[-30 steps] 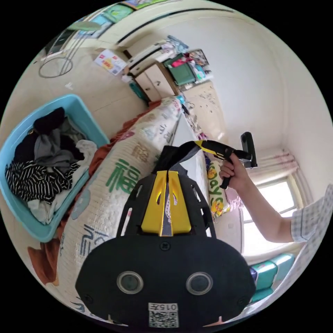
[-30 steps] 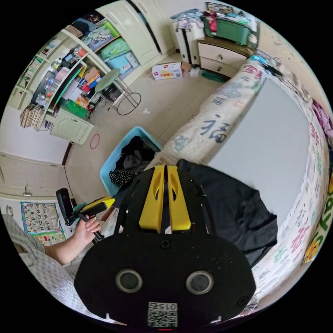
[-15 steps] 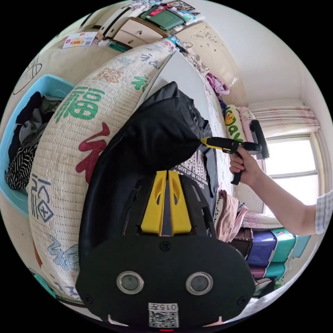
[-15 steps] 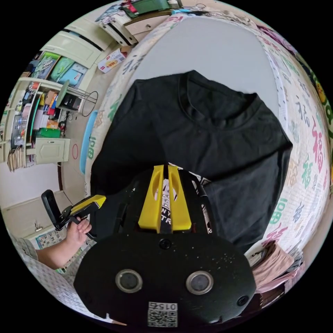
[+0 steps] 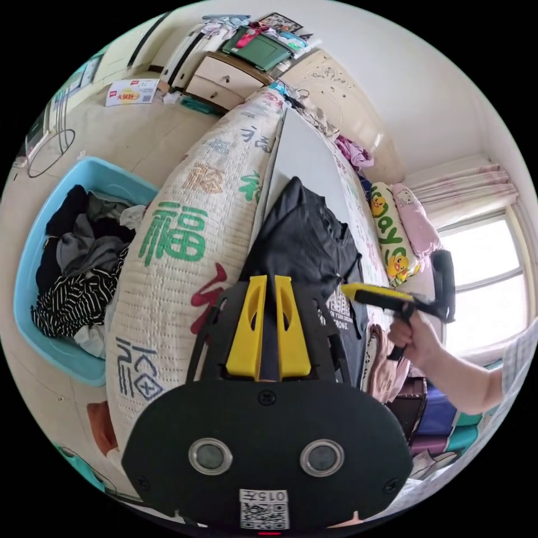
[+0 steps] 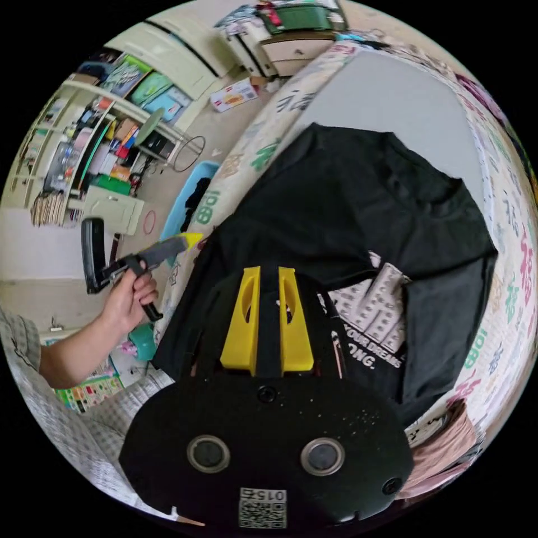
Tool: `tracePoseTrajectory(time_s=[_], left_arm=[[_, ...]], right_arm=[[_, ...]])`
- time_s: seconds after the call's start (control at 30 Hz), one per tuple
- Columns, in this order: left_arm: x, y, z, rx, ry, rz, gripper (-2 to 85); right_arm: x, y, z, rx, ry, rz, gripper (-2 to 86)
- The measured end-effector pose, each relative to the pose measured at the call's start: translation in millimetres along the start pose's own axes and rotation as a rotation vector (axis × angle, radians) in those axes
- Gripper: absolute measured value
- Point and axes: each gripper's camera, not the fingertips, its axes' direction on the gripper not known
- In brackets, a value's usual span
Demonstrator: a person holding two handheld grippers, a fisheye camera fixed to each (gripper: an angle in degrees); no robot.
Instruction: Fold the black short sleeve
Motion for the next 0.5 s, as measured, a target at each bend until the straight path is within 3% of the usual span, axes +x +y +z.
tracePoseTrajectory(time_s=[0.1, 0.23, 0.5], left_arm=[[3.1, -23.1, -11.6, -0.019, -0.046, 0.027, 0.8], [-0.6, -43.2, -24.5, -0.085, -0.064, 0.002, 0.6], [18.4, -74.1, -73.9, -0.153, -0.222, 0.063, 0.1]], right_arm=[[-37.4, 9.4, 28.2, -0.081, 0.024, -0.078, 7.5], [-48.9, 29.0, 48.1, -0.131, 0.175, -0.041, 1.8], [-42.6, 63.7, 24.2, -0.115, 0.105, 0.028, -0.9]])
